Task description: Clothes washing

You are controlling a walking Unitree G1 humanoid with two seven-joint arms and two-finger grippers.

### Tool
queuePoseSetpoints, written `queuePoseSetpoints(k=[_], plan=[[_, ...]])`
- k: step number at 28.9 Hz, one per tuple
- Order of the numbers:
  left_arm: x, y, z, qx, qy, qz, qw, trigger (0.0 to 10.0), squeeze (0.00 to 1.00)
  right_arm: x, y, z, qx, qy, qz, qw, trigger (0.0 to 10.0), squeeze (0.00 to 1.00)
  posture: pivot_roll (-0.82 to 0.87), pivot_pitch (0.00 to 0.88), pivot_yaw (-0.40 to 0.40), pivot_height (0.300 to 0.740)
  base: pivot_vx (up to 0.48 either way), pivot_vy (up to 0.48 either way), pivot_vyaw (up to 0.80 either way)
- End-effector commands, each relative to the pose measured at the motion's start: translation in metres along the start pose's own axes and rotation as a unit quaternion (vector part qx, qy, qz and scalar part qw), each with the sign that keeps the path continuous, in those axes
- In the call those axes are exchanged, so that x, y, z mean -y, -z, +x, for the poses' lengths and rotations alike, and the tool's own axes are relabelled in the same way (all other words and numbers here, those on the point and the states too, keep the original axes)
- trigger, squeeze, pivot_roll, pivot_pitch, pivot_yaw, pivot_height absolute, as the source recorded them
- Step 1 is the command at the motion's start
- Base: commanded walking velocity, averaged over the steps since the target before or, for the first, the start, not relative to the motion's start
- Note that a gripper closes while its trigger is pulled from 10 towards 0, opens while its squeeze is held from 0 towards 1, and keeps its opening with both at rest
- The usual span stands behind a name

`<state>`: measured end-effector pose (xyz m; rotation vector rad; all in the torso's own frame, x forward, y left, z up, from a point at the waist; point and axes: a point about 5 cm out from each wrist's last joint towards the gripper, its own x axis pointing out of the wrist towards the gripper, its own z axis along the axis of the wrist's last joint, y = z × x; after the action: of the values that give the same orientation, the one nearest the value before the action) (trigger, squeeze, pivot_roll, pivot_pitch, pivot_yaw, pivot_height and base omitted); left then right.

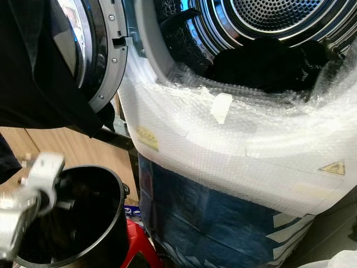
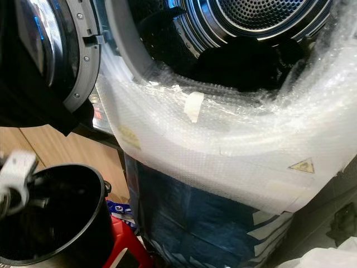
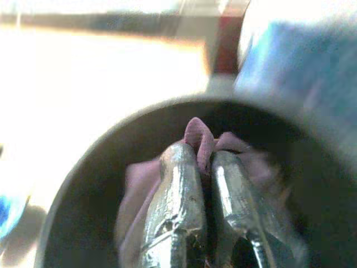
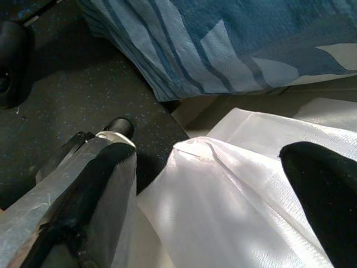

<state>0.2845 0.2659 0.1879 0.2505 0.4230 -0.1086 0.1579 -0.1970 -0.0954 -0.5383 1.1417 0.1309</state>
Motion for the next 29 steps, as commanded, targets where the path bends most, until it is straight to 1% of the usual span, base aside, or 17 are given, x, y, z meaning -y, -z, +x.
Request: queuePoseSetpoints(k=[1,2,5,7,8,9,10,11,14,16,18,19,20,21,23,26,29], plan=[[0.016,-0.028,-0.003,0.056,0.051,-0.002,0.997,0.0,0.0,0.001,-0.002,0.0,0.004,-0.002,0.0,1.0,10.0,0.0,0.08,0.009,0.012,0.74,0.0,0.0,0.0],[0.018,-0.031,-0.003,0.063,0.056,-0.004,0.996,0.0,0.0,0.001,-0.002,0.0,0.004,-0.002,0.0,1.0,10.0,0.0,0.08,0.009,0.012,0.74,0.0,0.0,0.0],[0.055,-0.064,0.003,0.135,0.162,-0.045,0.977,0.0,0.0,0.001,-0.006,0.0,0.012,-0.003,-0.002,1.0,10.0,0.0,0.09,0.002,0.001,0.74,0.0,0.0,0.0],[0.078,-0.078,0.009,0.157,0.216,-0.047,0.963,0.0,0.0,-0.001,-0.009,0.0,0.019,-0.009,-0.013,1.0,10.0,0.0,0.09,0.0,0.0,0.74,0.0,0.0,0.0],[0.078,-0.078,0.009,0.157,0.216,-0.047,0.963,0.0,0.0,-0.001,-0.009,0.0,0.019,-0.009,-0.013,1.0,10.0,0.0,0.09,0.0,0.0,0.74,0.0,0.0,0.0],[0.108,-0.097,0.012,0.182,0.284,-0.046,0.94,0.0,0.0,0.0,-0.011,0.0,0.022,-0.009,-0.003,1.0,10.0,0.0,0.08,0.0,0.002,0.74,0.0,0.0,0.0],[0.108,-0.097,0.012,0.182,0.284,-0.046,0.94,0.0,0.0,0.0,-0.011,0.0,0.022,-0.009,-0.003,1.0,10.0,0.0,0.08,0.0,0.002,0.74,0.0,0.0,0.0],[0.135,-0.114,0.009,0.201,0.345,-0.037,0.916,0.0,0.0,0.002,-0.014,0.0,0.026,-0.009,0.007,1.0,10.0,0.0,0.08,0.0,-0.003,0.74,0.0,0.0,0.0],[0.154,-0.123,0.006,0.206,0.389,-0.026,0.897,0.0,0.0,0.002,-0.016,0.0,0.031,-0.012,0.004,0.999,10.0,0.0,0.07,0.0,-0.001,0.74,0.0,0.0,0.0],[0.169,-0.124,0.003,0.205,0.425,-0.004,0.882,0.0,0.0,0.004,-0.018,0.0,0.035,-0.011,0.005,0.999,10.0,0.0,0.06,0.0,0.002,0.74,0.0,0.0,0.0],[0.184,-0.123,-0.002,0.2,0.461,0.014,0.864,0.0,0.0,0.006,-0.019,0.001,0.038,-0.008,0.01,0.999,10.0,0.0,0.05,0.001,0.013,0.74,0.0,0.0,0.0],[0.194,-0.122,-0.006,0.199,0.485,0.019,0.851,0.0,0.0,0.007,-0.018,0.001,0.039,-0.005,0.016,0.999,10.0,0.0,0.04,0.008,0.015,0.74,0.0,0.0,0.0],[0.2,-0.123,-0.008,0.206,0.495,0.028,0.844,0.0,0.0,0.007,-0.016,0.001,0.036,-0.007,0.021,0.999,10.0,0.0,0.04,0.008,0.015,0.74,0.0,0.0,0.0],[0.202,-0.124,-0.008,0.21,0.497,0.033,0.841,0.0,0.0,0.007,-0.015,0.001,0.034,-0.008,0.022,0.999,10.0,0.0,0.04,0.009,0.011,0.74,0.0,0.0,0.0],[0.206,-0.132,-0.013,0.225,0.512,0.023,0.829,0.0,0.0,0.005,-0.007,0.0,0.026,-0.01,0.024,0.999,10.0,0.0,0.04,0.01,0.012,0.74,0.0,0.0,0.0],[0.208,-0.136,-0.015,0.234,0.516,0.023,0.824,0.0,0.0,0.004,-0.003,0.0,0.021,-0.011,0.021,0.999,10.0,0.0,0.05,0.015,0.012,0.74,0.0,0.0,0.0],[0.219,-0.145,-0.02,0.253,0.529,0.024,0.81,0.0,0.0,0.003,0.0,0.0,0.016,-0.014,0.018,1.0,10.0,0.0,0.05,0.017,0.009,0.74,0.0,0.0,0.0]])
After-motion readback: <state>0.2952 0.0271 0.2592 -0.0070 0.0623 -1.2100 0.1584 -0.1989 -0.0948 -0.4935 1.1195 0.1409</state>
